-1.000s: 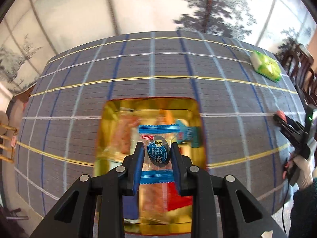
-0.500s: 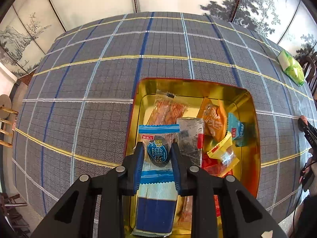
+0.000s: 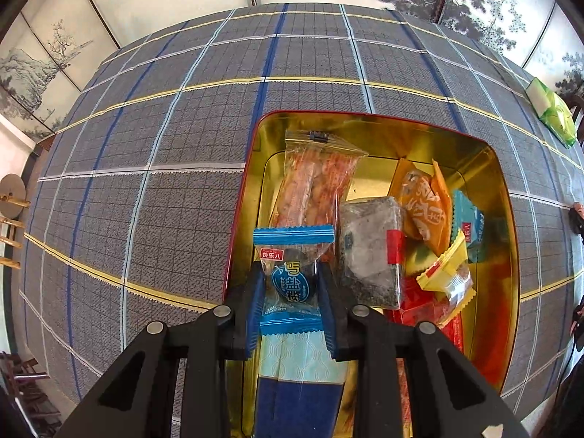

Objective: Organize snacks
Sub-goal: 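Carry the blue candy into the tin tray and open the left gripper, then carry the pink-patterned pack into the tray and open the right gripper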

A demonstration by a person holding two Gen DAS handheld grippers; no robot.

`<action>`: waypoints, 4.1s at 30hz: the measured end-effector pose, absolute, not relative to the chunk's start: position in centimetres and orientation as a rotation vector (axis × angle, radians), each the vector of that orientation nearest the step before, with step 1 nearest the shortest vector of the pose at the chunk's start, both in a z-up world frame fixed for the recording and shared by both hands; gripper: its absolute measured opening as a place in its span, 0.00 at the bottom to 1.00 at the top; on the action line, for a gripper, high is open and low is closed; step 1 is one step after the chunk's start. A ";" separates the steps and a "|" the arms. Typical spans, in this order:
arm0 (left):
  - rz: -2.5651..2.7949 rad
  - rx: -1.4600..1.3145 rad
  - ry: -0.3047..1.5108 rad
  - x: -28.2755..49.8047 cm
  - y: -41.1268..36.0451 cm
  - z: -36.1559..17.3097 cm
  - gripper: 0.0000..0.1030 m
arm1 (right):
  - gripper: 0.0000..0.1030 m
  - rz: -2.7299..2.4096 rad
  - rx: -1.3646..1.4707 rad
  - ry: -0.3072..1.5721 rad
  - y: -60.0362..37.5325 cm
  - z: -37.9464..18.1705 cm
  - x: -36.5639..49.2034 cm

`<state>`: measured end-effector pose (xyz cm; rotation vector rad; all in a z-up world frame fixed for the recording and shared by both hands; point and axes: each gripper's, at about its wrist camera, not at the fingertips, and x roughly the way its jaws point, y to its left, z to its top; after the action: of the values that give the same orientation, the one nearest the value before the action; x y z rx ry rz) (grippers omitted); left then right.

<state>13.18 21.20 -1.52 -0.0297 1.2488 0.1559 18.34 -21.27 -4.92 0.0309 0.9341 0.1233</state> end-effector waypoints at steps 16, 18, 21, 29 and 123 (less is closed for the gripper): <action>0.149 0.018 1.166 11.1 20.0 1.4 0.47 | 0.35 0.054 0.058 0.960 -22.0 -4.8 18.0; 0.144 0.019 1.155 10.7 19.8 1.7 0.51 | 0.33 0.046 0.024 0.958 -21.5 -4.7 17.9; 0.130 0.011 1.138 10.1 19.7 2.2 0.57 | 0.32 0.034 0.021 0.963 -21.3 -4.6 17.9; 0.132 -0.009 1.118 8.2 19.8 2.6 0.69 | 0.31 0.013 0.042 0.989 -20.9 -4.4 17.4; 0.380 -0.143 1.109 -0.8 29.5 1.5 0.78 | 0.30 0.519 -0.098 1.000 13.3 1.6 13.8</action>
<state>-0.81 29.53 1.46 -0.1425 1.1088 0.3801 13.76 13.32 1.60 -0.0979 1.0004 0.5186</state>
